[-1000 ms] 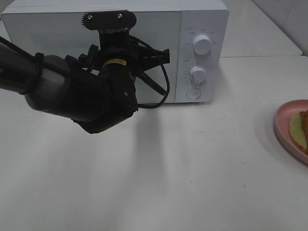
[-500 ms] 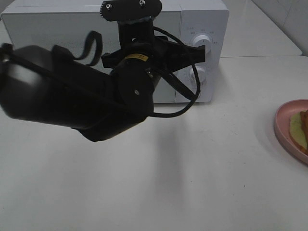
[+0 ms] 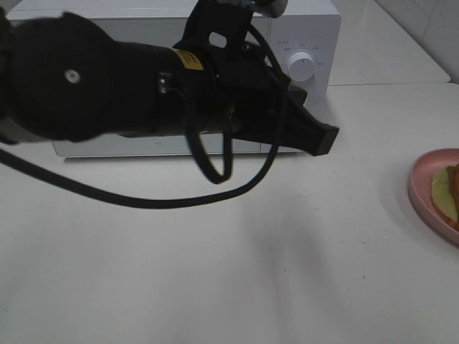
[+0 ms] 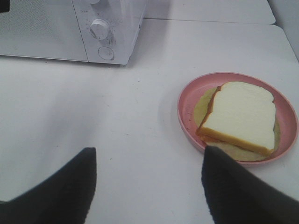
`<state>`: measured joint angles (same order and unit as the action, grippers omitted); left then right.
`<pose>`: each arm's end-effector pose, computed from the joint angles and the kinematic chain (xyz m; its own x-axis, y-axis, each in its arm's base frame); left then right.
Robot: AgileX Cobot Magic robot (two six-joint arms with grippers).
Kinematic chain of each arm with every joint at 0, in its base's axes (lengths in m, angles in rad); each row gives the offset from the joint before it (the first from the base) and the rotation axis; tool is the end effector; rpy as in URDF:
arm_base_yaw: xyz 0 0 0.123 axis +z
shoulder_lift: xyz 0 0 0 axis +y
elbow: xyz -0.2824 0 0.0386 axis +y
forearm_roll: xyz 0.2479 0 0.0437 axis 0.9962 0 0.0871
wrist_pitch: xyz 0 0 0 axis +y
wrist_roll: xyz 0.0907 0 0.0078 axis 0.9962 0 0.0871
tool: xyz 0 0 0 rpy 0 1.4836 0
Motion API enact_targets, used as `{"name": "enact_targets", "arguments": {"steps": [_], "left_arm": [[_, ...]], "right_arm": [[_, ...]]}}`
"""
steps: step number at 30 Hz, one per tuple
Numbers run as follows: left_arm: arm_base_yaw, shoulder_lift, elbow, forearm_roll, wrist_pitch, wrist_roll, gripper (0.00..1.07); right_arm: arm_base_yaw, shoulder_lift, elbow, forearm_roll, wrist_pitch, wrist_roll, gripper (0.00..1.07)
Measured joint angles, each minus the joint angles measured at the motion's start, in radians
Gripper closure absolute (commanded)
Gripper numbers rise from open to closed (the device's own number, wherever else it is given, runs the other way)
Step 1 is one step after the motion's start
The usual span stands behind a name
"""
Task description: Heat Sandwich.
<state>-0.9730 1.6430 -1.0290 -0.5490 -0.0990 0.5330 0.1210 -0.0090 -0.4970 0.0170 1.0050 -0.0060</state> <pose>0.2114 -0.3022 0.2558 -0.2519 0.3454 -0.9040 0.7958 0.6054 0.0096 -0.0038 0.0008 0.2809 -0.3977 -0.0452 -0.9164 -0.1325 0.9911 0.0086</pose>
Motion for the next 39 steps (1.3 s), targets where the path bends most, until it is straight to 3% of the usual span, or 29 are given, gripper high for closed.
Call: {"name": "enact_targets", "arguments": {"steps": [6,10,11,13,14,15,18,19,20,23,25,27,30,36,39], "left_arm": [[0.095,-0.091,0.0,0.047,0.305,-0.003,1.07],[0.233,-0.192,0.001,0.053,0.576,-0.008,1.05],[0.233,-0.192,0.001,0.053,0.576,-0.008,1.05],[0.28,-0.221,0.001,0.053,0.646,-0.02,0.97],[0.331,-0.247,0.001,0.059,0.723,-0.04,0.85],[0.331,-0.247,0.001,0.059,0.723,-0.04,0.85],[0.416,-0.277,0.001,0.083,0.831,-0.08,0.64],[0.416,-0.277,0.001,0.083,0.831,-0.08,0.64],[0.478,-0.294,0.001,0.11,0.902,-0.109,0.5],[0.588,-0.33,0.001,0.175,1.045,-0.171,0.34],[0.61,-0.338,0.001,0.19,1.081,-0.184,0.34],[0.693,-0.363,0.001,0.247,1.166,-0.224,0.34],[0.747,-0.382,0.001,0.272,1.205,-0.236,0.34],[0.971,-0.429,0.001,0.303,1.306,-0.239,0.34],[1.012,-0.449,0.001,0.303,1.307,-0.239,0.34]], "right_arm": [[0.0,0.0,0.0,0.0,0.0,0.0,0.43],[0.0,0.0,0.0,0.0,0.0,0.0,0.43],[0.0,0.0,0.0,0.0,0.0,0.0,0.43],[0.0,0.0,0.0,0.0,0.0,0.0,0.43],[0.0,0.0,0.0,0.0,0.0,0.0,0.43],[0.0,0.0,0.0,0.0,0.0,0.0,0.43],[0.0,0.0,0.0,0.0,0.0,0.0,0.43],[0.0,0.0,0.0,0.0,0.0,0.0,0.43],[0.0,0.0,0.0,0.0,0.0,0.0,0.43],[0.0,0.0,0.0,0.0,0.0,0.0,0.43],[0.0,0.0,0.0,0.0,0.0,0.0,0.43],[0.0,0.0,0.0,0.0,0.0,0.0,0.43],[0.0,0.0,0.0,0.0,0.0,0.0,0.43],[0.0,0.0,0.0,0.0,0.0,0.0,0.43],[0.0,0.0,0.0,0.0,0.0,0.0,0.43]]}}
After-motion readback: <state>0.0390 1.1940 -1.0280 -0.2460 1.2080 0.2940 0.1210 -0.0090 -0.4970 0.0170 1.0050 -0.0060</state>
